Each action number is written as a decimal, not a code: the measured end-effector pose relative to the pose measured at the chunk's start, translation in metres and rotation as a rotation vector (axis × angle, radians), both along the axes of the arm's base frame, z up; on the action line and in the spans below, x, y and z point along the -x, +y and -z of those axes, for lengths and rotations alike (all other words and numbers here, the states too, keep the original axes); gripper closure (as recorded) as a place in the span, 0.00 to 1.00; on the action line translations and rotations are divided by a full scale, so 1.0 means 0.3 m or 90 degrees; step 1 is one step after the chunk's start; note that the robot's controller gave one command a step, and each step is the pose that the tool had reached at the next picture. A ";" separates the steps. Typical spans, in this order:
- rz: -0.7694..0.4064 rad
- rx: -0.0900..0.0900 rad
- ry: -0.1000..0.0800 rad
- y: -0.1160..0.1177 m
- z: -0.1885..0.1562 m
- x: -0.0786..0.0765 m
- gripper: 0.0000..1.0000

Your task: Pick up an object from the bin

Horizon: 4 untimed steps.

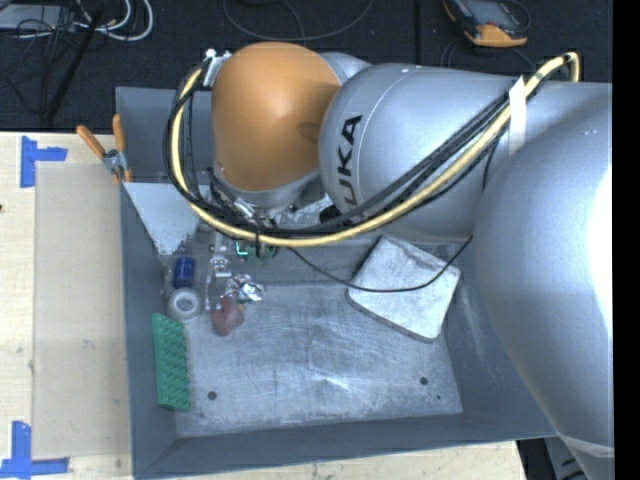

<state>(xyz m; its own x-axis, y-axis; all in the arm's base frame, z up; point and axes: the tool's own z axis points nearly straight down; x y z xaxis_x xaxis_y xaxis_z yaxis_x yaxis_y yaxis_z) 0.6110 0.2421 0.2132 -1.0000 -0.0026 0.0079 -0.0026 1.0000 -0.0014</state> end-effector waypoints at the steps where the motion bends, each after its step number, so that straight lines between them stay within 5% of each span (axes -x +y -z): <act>1: -0.221 -0.001 -0.003 -0.091 0.419 0.009 0.00; 2: -0.174 -0.004 -0.007 -0.165 0.470 0.001 0.00; 3: -0.171 -0.006 -0.013 -0.163 0.458 -0.007 1.00; 4: -0.207 -0.003 -0.012 -0.193 -0.140 0.006 1.00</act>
Offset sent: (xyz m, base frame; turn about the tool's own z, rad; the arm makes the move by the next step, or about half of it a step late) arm -0.0018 -0.0270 -0.1227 -0.3480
